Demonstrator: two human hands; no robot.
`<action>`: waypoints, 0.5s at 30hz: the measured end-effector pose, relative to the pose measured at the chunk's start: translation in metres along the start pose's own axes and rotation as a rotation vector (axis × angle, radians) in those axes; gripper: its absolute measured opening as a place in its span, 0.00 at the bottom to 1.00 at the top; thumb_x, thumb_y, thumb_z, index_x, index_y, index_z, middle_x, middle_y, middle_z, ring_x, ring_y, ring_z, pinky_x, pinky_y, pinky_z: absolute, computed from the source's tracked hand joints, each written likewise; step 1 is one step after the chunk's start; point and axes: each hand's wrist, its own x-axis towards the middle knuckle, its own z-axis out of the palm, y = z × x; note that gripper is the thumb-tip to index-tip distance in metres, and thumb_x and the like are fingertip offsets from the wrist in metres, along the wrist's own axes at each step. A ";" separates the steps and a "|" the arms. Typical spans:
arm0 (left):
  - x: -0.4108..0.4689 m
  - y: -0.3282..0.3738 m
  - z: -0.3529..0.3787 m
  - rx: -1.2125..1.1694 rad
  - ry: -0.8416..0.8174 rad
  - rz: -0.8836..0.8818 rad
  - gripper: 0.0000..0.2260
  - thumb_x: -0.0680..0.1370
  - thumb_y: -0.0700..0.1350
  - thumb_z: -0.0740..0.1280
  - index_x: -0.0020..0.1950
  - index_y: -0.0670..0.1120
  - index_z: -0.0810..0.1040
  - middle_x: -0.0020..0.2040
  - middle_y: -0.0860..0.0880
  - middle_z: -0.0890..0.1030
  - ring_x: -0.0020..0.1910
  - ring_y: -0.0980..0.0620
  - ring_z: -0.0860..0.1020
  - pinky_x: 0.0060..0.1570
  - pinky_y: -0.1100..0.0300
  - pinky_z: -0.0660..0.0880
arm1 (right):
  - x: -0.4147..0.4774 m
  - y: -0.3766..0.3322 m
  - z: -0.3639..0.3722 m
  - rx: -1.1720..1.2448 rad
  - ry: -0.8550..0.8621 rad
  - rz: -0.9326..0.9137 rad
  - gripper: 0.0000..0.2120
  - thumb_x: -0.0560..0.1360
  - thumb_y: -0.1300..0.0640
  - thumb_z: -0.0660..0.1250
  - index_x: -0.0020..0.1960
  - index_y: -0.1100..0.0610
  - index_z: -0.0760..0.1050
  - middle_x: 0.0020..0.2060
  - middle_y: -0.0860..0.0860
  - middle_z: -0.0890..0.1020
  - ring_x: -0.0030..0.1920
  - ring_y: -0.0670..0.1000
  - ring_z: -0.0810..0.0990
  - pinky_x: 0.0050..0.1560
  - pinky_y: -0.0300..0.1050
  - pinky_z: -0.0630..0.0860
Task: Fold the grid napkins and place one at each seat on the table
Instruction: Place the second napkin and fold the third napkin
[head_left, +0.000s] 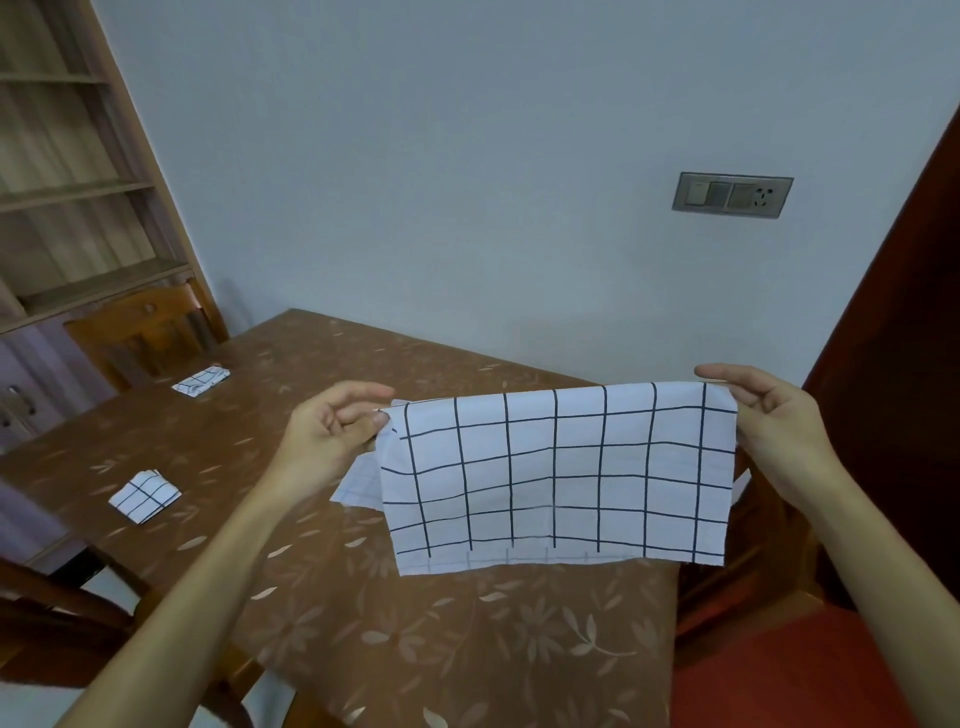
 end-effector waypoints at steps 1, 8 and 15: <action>0.000 0.000 -0.001 -0.051 -0.005 -0.022 0.11 0.78 0.32 0.67 0.56 0.44 0.81 0.45 0.47 0.87 0.42 0.53 0.85 0.41 0.64 0.81 | -0.001 -0.001 0.001 0.000 0.002 0.003 0.14 0.78 0.68 0.66 0.54 0.51 0.82 0.47 0.52 0.88 0.44 0.49 0.87 0.42 0.38 0.83; -0.004 0.001 0.000 -0.261 -0.049 -0.132 0.13 0.79 0.25 0.57 0.45 0.37 0.78 0.46 0.44 0.86 0.48 0.48 0.84 0.47 0.62 0.82 | -0.005 -0.003 0.008 0.043 0.009 0.018 0.15 0.78 0.69 0.66 0.53 0.51 0.82 0.46 0.51 0.88 0.38 0.48 0.87 0.34 0.37 0.81; -0.006 0.012 0.009 -0.188 -0.082 -0.155 0.17 0.72 0.43 0.64 0.50 0.31 0.84 0.53 0.34 0.85 0.51 0.38 0.85 0.51 0.54 0.83 | -0.008 -0.006 0.018 0.019 0.042 0.007 0.18 0.76 0.72 0.67 0.40 0.50 0.84 0.40 0.44 0.87 0.40 0.44 0.85 0.38 0.35 0.82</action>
